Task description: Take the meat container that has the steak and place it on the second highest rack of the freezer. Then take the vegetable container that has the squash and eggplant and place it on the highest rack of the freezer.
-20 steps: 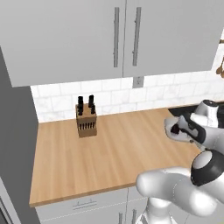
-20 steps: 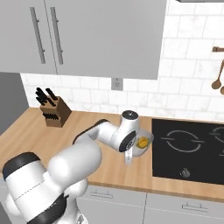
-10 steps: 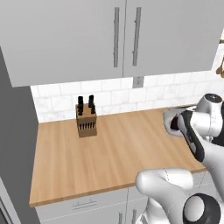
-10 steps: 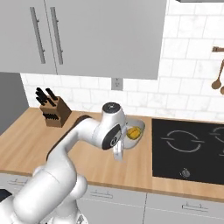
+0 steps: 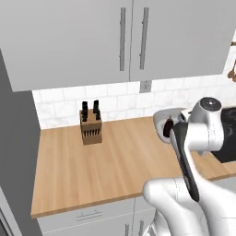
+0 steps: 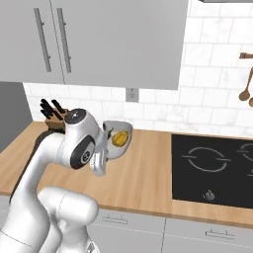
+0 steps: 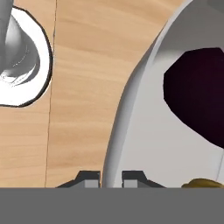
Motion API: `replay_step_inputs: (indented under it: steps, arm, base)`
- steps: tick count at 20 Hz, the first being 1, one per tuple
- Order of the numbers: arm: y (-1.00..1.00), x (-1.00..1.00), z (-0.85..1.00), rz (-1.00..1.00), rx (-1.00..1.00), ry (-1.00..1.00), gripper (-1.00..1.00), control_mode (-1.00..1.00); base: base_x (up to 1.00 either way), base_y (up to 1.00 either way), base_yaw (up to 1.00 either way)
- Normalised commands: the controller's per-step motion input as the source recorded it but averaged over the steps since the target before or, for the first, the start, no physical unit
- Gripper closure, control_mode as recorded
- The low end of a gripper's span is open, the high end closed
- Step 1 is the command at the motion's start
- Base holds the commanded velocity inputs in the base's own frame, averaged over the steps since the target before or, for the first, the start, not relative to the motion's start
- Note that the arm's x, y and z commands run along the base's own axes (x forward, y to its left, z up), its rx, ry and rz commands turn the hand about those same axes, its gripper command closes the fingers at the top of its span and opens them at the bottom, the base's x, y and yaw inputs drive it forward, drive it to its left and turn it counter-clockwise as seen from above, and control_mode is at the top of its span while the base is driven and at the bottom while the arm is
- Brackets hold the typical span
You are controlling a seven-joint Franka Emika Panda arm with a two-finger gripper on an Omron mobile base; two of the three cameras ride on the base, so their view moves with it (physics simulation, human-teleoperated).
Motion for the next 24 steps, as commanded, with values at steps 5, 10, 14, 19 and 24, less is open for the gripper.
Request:
replay_step_inputs:
  steps: [5, 10, 14, 19, 24]
  arm:
    - [0.58, -0.65, 0.43, 0.11, 0.00, -0.06, 1.00, -1.00]
    - [0.29, -0.53, 0.63, 0.14, 0.04, 0.01, 1.00, -1.00]
    - [0.10, -0.55, 0.54, 0.10, 0.05, 0.01, 1.00, -1.00]
    - [0.00, -0.56, -0.18, 0.05, 0.00, -0.26, 1.00, -1.00]
    - [0.00, -0.07, -0.17, 0.00, 0.00, -0.15, 1.00, -1.00]
  base:
    - [0.00, 0.00, 0.00]
    - [0.00, 0.00, 0.00]
    - [0.00, 0.00, 0.00]
    - [0.00, 0.00, 0.00]
    - [0.00, 0.00, 0.00]
